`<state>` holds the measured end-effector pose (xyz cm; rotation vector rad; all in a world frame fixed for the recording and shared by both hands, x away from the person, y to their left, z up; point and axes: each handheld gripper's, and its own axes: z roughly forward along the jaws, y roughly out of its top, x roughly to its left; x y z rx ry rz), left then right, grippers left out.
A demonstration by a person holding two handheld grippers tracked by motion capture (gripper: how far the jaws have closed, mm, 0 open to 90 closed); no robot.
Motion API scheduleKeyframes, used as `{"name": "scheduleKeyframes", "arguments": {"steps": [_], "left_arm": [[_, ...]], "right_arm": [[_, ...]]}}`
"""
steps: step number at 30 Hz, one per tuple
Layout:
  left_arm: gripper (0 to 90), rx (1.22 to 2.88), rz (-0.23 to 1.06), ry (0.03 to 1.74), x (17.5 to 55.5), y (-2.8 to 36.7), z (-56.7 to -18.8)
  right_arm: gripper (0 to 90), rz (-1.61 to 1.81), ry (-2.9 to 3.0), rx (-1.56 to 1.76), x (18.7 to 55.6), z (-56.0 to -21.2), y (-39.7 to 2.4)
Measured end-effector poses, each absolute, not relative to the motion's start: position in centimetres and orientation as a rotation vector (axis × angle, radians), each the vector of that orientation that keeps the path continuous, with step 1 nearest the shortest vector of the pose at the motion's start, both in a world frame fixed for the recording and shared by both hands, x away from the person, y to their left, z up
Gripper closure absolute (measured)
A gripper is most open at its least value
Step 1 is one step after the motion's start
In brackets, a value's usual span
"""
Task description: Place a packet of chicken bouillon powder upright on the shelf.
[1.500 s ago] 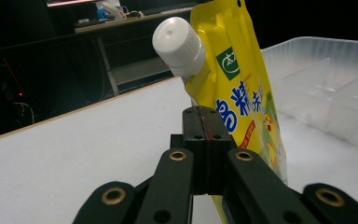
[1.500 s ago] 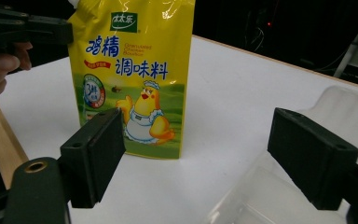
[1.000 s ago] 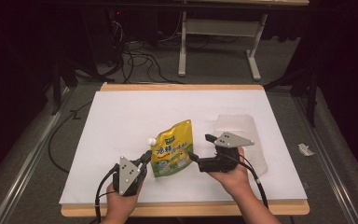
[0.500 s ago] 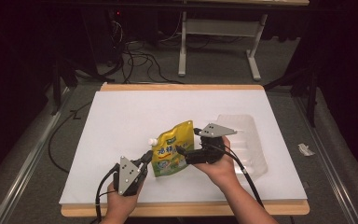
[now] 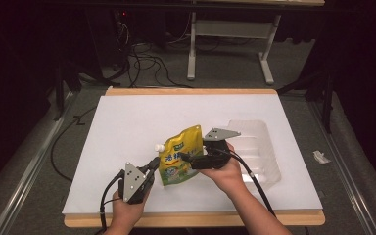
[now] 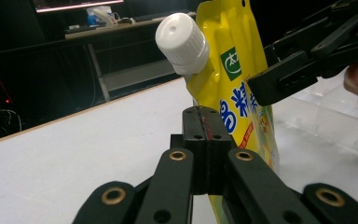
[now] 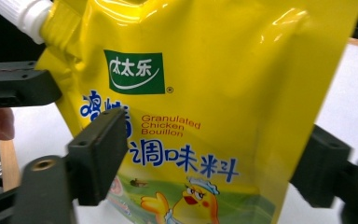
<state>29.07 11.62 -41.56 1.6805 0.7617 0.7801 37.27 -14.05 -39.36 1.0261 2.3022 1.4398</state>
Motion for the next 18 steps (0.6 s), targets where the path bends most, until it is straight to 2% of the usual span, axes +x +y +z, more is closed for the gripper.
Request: {"name": "scheduleKeyframes", "arguments": {"steps": [2,3,5,6,10,11,12,15,18], "left_arm": [[90.0,1.683,0.768,0.787,29.4,11.7,-41.5],[90.0,1.683,0.768,0.787,29.4,11.7,-41.5],[90.0,1.673,0.752,0.808,29.7,11.9,-41.5],[90.0,1.673,0.752,0.808,29.7,11.9,-41.5],[90.0,1.651,0.746,0.82,29.9,12.0,-41.3],[90.0,1.641,0.745,0.817,29.9,12.0,-41.1],[90.0,1.641,0.745,0.817,29.9,12.0,-41.1],[90.0,1.64,0.74,0.803,30.0,11.7,-41.1],[90.0,1.644,0.731,0.792,30.2,11.3,-41.2]], "right_arm": [[30.9,1.441,2.297,1.02,36.8,-39.2,-14.3],[30.9,1.441,2.297,1.02,36.8,-39.2,-14.3],[40.2,1.436,2.29,0.997,36.0,-39.0,-14.6],[40.2,1.436,2.29,0.997,36.0,-39.0,-14.6],[62.2,1.407,2.259,0.951,34.6,-38.7,-15.3],[73.4,1.426,2.254,0.931,34.1,-38.5,-15.9],[73.4,1.426,2.254,0.931,34.1,-38.5,-15.9],[84.2,1.476,2.235,0.893,32.8,-38.0,-16.9],[85.6,1.486,2.228,0.867,32.1,-37.9,-17.3]]}}
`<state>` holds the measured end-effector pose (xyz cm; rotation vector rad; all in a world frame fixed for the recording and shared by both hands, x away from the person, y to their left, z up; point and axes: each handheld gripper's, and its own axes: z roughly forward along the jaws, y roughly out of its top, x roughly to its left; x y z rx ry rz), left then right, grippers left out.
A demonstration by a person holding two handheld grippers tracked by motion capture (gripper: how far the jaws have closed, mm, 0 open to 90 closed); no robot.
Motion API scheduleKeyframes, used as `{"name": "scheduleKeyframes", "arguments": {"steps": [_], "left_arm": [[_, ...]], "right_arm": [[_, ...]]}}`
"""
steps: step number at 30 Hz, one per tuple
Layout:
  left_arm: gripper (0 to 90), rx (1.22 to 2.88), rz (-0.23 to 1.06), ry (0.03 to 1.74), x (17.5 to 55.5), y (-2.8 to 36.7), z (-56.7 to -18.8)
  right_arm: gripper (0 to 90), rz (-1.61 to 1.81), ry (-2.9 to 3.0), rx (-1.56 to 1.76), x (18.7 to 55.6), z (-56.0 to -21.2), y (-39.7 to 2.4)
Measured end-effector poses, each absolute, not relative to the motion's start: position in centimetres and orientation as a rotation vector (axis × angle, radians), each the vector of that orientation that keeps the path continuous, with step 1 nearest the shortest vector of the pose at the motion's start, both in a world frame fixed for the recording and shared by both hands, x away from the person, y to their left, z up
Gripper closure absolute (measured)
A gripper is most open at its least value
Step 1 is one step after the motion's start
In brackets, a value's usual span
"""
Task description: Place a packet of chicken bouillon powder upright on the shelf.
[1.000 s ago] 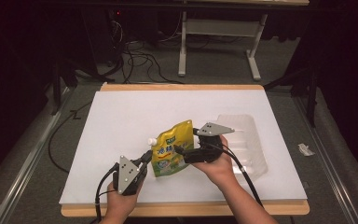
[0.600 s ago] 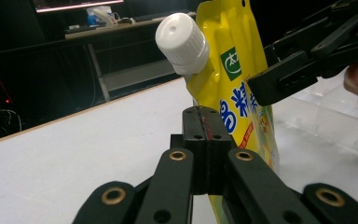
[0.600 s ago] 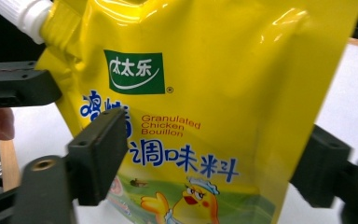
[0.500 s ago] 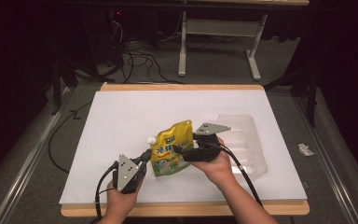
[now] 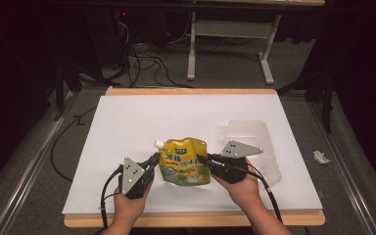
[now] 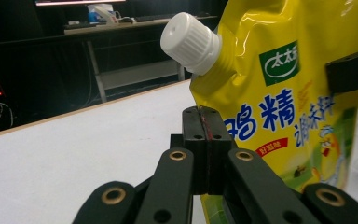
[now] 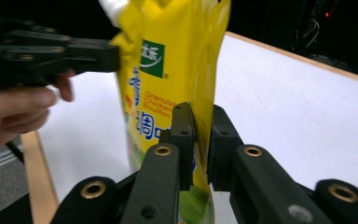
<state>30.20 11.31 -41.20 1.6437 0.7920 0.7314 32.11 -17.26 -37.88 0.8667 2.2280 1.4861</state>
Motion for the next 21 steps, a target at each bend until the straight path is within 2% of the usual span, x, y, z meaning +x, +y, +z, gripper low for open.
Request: {"name": "scheduleKeyframes", "arguments": {"steps": [11,15,21], "left_arm": [[90.0,1.672,0.719,0.753,30.1,10.3,-41.5],[90.0,1.668,0.709,0.735,29.9,10.2,-41.5],[86.4,1.669,0.69,0.748,29.7,10.4,-41.5]], "right_arm": [[88.1,1.559,2.204,0.8,29.7,-38.8,-18.1],[78.4,1.568,2.237,0.813,29.4,-39.8,-17.9],[78.1,1.494,2.282,0.865,29.4,-41.4,-16.9]]}}
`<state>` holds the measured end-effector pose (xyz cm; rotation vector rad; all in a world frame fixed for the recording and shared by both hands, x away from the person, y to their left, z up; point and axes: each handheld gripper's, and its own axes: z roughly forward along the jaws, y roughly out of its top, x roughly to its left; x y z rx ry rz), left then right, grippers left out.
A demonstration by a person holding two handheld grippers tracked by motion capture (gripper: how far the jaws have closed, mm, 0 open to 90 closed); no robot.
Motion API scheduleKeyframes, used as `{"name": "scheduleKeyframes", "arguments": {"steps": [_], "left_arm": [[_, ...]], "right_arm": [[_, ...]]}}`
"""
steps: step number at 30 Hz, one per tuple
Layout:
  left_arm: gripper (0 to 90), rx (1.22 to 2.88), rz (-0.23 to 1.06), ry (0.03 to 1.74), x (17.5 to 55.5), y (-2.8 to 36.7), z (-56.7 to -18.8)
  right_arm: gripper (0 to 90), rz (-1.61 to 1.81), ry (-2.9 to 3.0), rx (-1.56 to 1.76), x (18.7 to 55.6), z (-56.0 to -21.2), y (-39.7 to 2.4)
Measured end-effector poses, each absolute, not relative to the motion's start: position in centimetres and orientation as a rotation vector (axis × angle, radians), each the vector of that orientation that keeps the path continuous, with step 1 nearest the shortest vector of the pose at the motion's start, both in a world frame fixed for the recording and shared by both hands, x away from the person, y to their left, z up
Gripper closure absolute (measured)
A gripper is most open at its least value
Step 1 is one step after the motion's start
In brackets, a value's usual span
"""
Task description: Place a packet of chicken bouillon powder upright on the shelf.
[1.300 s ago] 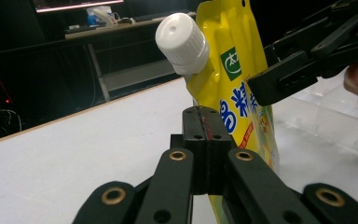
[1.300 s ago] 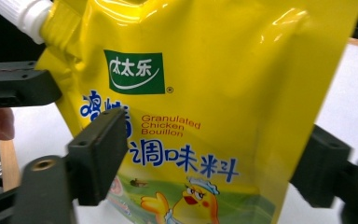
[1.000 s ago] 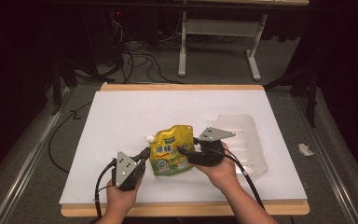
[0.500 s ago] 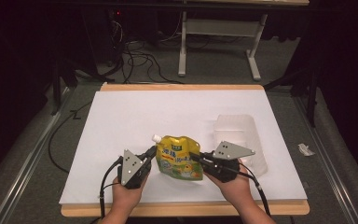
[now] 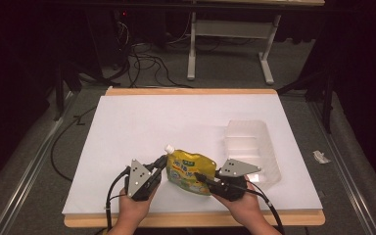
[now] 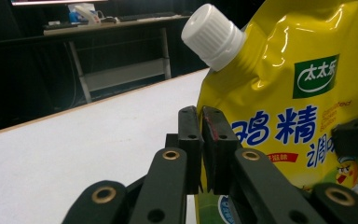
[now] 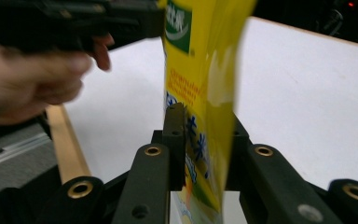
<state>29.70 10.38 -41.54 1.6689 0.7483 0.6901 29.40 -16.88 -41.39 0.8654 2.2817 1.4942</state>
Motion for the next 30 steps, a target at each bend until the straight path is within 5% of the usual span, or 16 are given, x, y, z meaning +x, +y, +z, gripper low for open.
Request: {"name": "scheduleKeyframes", "arguments": {"steps": [11,30], "left_arm": [[75.6,1.707,0.634,0.788,30.3,10.6,-41.9],[50.9,1.712,0.606,0.794,29.8,12.4,-41.2]], "right_arm": [[89.6,1.51,2.265,0.904,29.9,-41.9,-17.2],[90.0,1.52,2.24,0.866,29.3,-40.6,-17.2]]}}
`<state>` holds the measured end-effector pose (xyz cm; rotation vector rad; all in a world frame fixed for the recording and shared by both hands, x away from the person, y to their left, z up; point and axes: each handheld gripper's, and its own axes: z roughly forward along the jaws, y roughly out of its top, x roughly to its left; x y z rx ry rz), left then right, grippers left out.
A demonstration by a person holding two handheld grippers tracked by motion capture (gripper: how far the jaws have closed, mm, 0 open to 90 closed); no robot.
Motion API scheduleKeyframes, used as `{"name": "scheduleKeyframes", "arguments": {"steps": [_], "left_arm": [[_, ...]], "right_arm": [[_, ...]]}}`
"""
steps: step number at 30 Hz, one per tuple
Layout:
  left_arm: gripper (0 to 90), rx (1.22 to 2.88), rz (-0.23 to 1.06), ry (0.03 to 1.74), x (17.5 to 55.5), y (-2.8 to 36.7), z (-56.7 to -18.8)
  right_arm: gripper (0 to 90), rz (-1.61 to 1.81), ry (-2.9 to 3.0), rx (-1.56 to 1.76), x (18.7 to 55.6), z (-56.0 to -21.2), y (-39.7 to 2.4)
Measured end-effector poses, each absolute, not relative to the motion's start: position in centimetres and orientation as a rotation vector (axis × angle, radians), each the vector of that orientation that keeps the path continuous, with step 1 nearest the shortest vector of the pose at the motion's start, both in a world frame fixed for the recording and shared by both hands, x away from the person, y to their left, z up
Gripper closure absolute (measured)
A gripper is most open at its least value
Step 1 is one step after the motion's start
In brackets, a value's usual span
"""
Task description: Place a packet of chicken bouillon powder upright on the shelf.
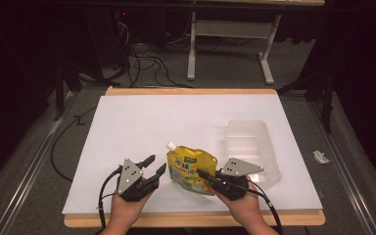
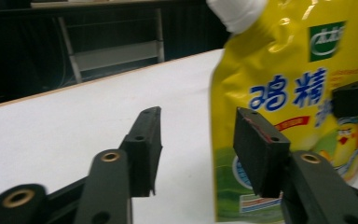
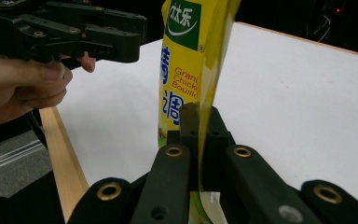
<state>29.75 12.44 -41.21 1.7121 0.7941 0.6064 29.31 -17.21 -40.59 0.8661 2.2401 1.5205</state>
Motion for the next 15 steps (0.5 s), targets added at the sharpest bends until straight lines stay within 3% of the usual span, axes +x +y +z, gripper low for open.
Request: {"name": "scheduleKeyframes", "arguments": {"steps": [15], "left_arm": [[44.3,1.779,0.569,0.943,31.0,14.2,-42.9]], "right_arm": [[90.0,1.565,2.268,0.786,29.7,-39.3,-18.0]]}}
